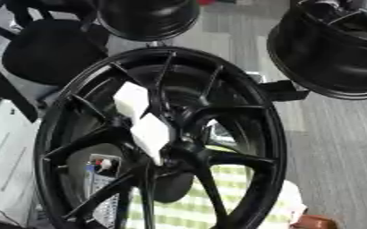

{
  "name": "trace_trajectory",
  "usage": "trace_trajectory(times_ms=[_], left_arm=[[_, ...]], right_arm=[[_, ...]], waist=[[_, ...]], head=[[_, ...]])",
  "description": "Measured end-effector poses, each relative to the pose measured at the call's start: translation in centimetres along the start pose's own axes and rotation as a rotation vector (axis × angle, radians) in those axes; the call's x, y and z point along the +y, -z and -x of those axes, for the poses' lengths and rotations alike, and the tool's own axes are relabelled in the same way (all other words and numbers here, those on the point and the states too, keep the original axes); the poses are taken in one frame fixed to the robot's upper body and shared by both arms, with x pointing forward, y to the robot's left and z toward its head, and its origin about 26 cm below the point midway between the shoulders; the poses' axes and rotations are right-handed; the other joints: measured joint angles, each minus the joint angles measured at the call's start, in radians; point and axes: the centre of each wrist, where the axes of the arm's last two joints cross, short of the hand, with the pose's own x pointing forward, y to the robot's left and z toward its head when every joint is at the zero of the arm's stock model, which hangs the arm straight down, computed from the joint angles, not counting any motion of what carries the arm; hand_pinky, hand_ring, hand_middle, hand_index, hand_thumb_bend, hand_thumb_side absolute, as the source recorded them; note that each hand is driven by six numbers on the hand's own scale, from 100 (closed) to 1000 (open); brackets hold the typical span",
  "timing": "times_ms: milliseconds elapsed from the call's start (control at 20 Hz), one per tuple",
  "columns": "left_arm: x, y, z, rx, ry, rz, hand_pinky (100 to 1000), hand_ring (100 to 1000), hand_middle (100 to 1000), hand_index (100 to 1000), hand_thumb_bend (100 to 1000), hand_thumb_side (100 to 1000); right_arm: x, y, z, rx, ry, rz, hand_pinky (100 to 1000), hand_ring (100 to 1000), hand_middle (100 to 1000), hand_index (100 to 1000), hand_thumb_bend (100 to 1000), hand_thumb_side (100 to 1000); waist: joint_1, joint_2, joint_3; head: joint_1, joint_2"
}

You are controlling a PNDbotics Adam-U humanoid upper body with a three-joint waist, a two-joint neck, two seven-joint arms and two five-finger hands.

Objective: Pull the pin out of the wheel hub.

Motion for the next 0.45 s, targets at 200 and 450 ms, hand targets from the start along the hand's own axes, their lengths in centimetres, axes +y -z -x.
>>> trace_trajectory(times_ms=[200,450], left_arm=[[-1.9,0.4,-3.6,-0.145,-0.312,-0.168,765,739,730,816,100,554],[-6.7,-0.8,-11.7,-0.341,-0.723,-0.223,762,736,726,822,100,594]], right_arm=[[0.0,0.0,0.0,-0.007,0.002,0.001,945,867,700,831,100,686],[-0.2,0.4,-0.1,-0.037,0.006,-0.003,944,867,701,830,100,672]], waist=[[-0.005,0.0,0.001],[-0.019,0.0,0.001]], head=[[-0.006,0.0],[-0.015,-0.001]])
